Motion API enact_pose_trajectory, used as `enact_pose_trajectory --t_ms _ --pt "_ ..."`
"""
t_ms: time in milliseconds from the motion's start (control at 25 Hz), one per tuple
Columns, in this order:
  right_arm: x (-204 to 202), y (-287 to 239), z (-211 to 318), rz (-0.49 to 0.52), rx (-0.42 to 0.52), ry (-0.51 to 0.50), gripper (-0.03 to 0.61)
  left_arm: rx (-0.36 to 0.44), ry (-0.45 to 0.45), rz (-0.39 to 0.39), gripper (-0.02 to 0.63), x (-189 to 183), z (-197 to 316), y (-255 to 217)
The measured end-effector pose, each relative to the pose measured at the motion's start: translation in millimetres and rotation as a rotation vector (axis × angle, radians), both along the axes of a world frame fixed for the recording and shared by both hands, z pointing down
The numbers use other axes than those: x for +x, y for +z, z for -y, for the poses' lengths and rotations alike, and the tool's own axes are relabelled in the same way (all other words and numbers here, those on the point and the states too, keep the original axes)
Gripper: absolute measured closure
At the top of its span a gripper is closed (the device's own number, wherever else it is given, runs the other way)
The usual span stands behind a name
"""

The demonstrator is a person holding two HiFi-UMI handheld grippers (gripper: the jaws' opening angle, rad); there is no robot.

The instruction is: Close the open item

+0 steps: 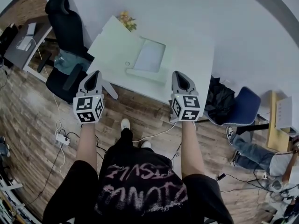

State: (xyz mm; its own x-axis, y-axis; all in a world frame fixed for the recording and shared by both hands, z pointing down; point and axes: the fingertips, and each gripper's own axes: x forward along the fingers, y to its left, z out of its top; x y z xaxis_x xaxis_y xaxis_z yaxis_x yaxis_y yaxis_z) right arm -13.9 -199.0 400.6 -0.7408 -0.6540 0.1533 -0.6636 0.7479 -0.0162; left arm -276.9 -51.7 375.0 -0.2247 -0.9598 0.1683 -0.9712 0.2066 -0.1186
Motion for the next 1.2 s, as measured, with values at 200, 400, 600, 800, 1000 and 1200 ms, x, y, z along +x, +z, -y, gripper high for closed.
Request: enact_pose_trajectory --t_ms 200,400,600,800,1000,1200 --pt "-24 4 19 -0.012 -0.006 0.001 0.566 -0.008 -0.002 -0.017 0.612 -26 19 8" --pt "-56 12 39 -0.034 -0.014 0.003 0.566 -0.020 0.000 -0.025 0.612 -60 43 19" --pt "-91 13 62 -0.050 -0.019 0.022 0.566 -0.027 0.015 -0.028 0.612 -98 74 23" --pt "-120 10 86 -0.059 -0.025 0.052 0.566 -0.035 0.033 -0.033 0.612 -137 104 24" --pt "-145 13 100 -0.075 -0.031 0.082 0.566 -0.045 0.050 -0.034 0.612 -170 126 23" --pt "-167 18 105 -0.080 -0.043 0.092 0.566 -0.060 0.068 -0.063 0.605 -187 139 30"
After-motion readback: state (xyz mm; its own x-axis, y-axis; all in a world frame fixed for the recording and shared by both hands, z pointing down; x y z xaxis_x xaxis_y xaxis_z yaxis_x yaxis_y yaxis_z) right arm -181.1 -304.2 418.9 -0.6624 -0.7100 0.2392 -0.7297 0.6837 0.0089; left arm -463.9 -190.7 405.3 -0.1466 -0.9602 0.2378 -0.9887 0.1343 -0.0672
